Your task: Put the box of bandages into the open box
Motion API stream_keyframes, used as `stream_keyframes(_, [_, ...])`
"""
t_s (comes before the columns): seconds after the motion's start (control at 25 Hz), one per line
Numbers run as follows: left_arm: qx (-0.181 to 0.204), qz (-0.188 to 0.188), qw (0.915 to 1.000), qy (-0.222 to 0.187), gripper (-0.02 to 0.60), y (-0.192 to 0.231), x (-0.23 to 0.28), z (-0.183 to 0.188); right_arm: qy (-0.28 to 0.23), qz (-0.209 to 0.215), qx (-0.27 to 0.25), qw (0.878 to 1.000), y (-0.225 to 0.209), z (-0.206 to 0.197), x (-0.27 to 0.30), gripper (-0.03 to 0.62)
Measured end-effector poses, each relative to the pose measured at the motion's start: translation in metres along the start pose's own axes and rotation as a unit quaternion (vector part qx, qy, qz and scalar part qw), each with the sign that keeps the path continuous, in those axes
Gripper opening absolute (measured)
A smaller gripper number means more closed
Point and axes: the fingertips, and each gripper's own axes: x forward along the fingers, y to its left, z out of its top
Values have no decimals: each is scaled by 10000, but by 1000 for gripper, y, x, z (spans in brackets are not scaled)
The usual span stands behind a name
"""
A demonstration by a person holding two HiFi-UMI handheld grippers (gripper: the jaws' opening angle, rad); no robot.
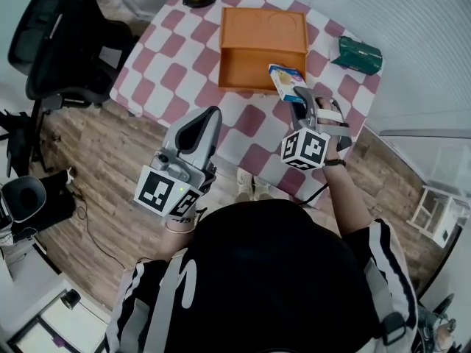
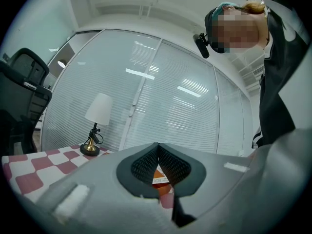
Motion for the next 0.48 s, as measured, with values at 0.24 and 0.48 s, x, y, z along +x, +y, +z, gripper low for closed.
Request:
stream_keyframes(0.24, [-9,-19,10000,56,0,-1,2,-1,42,-13,-7,10000,1,-1,4,74])
stream_keyframes(0.48, [-14,8,10000,65,-1,2,2,-1,66,-20,23,10000,0,-1,10,74])
